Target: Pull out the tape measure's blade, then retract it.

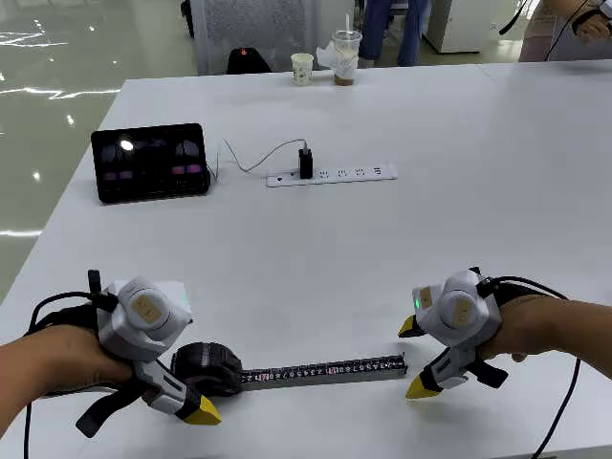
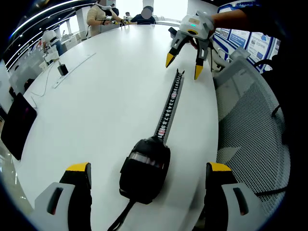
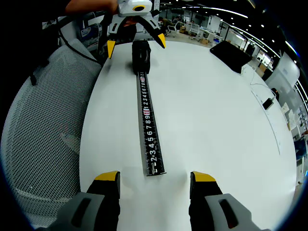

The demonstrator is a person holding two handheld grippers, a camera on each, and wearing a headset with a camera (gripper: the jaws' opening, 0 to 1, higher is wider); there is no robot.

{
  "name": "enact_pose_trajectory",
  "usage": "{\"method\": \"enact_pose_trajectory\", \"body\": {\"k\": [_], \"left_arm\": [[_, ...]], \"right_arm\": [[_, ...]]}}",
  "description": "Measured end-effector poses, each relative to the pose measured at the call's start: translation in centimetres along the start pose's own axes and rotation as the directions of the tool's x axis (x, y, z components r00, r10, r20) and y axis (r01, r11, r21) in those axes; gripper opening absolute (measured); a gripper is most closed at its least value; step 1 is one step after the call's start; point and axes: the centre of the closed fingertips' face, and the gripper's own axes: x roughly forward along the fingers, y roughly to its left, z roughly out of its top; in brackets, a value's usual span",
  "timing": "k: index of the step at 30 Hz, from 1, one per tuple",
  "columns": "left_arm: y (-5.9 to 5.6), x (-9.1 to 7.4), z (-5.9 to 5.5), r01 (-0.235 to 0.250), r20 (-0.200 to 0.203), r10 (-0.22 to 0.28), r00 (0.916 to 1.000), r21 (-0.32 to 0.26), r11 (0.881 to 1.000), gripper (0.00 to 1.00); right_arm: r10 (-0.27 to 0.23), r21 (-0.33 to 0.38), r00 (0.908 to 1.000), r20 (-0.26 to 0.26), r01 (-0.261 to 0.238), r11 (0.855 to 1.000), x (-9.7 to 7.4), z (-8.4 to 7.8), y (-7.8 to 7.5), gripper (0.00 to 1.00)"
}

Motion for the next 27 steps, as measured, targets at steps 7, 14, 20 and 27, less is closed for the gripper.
{"method": "enact_pose_trajectory", "body": {"k": [7, 14, 20, 27], "left_arm": [[0.0, -0.3, 0.4, -0.006, 0.056, 0.011, 0.9984, -0.085, 0.996, 0.99], [0.4, -0.5, 0.5, -0.038, 0.122, 0.061, 0.9907, -0.18, 0.983, 0.99], [1.5, -1.1, 0.9, -0.098, 0.189, 0.142, 0.9716, -0.223, 0.97, 0.99], [2.4, -2.2, 1.3, -0.152, 0.243, 0.217, 0.9455, -0.261, 0.953, 0.99]], "right_arm": [[-0.054, 0.078, 0.9978, 0.039, 0.05, 0.996, -0.2, 0.0, -0.5, 0.66], [-0.108, 0.192, 0.9899, 0.092, 0.089, 0.977, -0.6, -0.2, -0.9, 0.81], [-0.193, 0.326, 0.9683, 0.158, 0.134, 0.936, -1.3, -0.1, -1.8, 0.92], [-0.245, 0.405, 0.9496, 0.196, 0.149, 0.902, -2.0, -0.2, -2.0, 0.99]]}}
